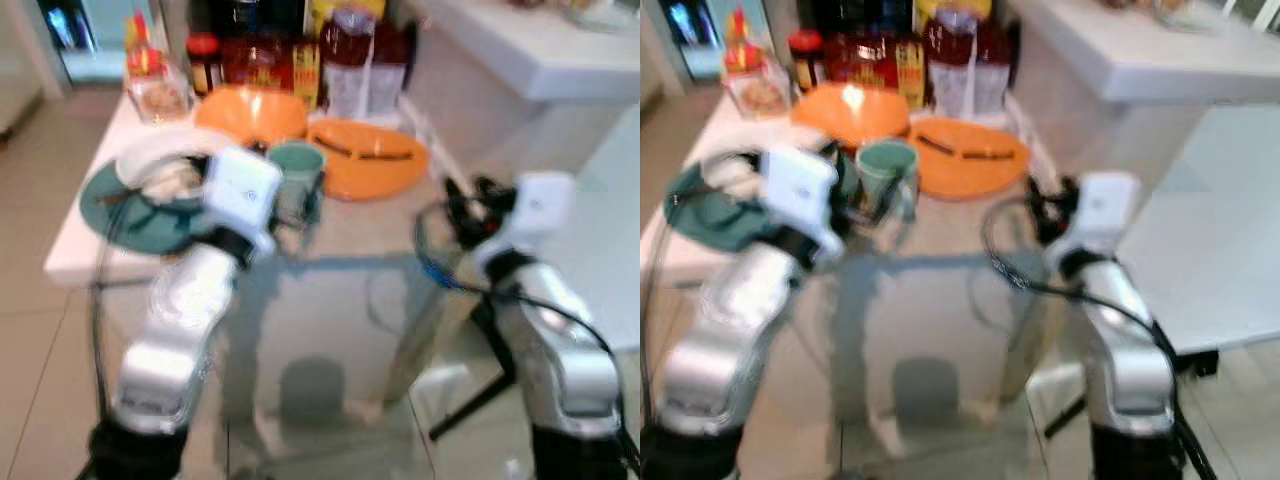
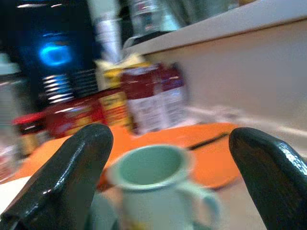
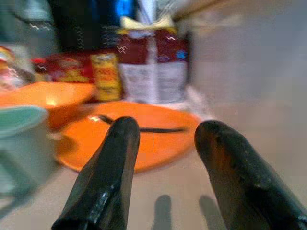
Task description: Setting the table
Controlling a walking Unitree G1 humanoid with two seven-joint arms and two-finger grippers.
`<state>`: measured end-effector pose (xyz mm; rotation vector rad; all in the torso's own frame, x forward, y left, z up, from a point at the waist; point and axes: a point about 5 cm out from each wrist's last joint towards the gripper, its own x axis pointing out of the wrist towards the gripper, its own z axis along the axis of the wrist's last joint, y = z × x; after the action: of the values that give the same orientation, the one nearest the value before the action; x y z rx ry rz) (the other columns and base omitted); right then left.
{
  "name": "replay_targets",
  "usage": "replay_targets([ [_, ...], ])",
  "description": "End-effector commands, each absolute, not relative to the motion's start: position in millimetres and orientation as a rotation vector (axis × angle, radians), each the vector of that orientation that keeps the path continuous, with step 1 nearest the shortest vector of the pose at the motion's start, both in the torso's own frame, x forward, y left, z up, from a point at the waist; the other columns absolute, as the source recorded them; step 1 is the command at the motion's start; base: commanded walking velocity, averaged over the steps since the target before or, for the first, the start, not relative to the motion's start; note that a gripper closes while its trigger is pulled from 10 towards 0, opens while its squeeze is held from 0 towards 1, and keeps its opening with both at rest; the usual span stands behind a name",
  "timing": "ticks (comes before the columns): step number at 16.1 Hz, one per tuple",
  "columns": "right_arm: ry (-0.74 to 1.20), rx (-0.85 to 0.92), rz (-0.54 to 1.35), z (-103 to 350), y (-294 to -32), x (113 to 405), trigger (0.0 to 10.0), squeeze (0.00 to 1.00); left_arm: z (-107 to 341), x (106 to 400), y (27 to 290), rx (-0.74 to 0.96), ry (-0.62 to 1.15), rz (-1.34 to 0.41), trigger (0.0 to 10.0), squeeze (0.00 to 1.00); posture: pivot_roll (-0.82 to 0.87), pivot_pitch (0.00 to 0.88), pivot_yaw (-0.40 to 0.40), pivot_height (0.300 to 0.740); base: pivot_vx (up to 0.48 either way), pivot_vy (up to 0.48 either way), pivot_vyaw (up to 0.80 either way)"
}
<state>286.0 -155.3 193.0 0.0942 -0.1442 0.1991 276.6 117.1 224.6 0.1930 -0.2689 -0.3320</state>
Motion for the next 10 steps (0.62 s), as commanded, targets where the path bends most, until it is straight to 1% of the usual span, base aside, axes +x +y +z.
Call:
replay_targets([
  [1, -0.135, 0.098, 0.179, 192.1, -163.9, 285.1, 10.0, 0.00, 228.0, 276.0, 109.3, 0.187, -0.285, -0.352, 10.0, 0.00, 0.04, 0.028, -0.057, 0.740, 0.000, 0.000, 0.00],
  [4, -0.144, 0.119, 0.211, 193.5, -160.5, 284.4, 10.0, 0.00, 234.0, 274.5, 109.1, 0.189, -0.319, -0.367, 10.0, 0.00, 0.04, 0.030, -0.058, 0.740, 0.000, 0.000, 0.00],
  [5, -0.143, 0.125, 0.216, 192.4, -159.5, 283.5, 10.0, 0.00, 234.2, 273.8, 108.0, 0.182, -0.311, -0.394, 10.0, 0.00, 0.04, 0.031, -0.057, 0.740, 0.000, 0.000, 0.00],
  [10, -0.140, 0.135, 0.226, 190.1, -157.6, 282.1, 10.0, 0.00, 231.9, 274.0, 107.7, 0.195, -0.299, -0.399, 10.0, 0.00, 0.04, 0.033, -0.051, 0.740, 0.000, 0.000, 0.00],
])
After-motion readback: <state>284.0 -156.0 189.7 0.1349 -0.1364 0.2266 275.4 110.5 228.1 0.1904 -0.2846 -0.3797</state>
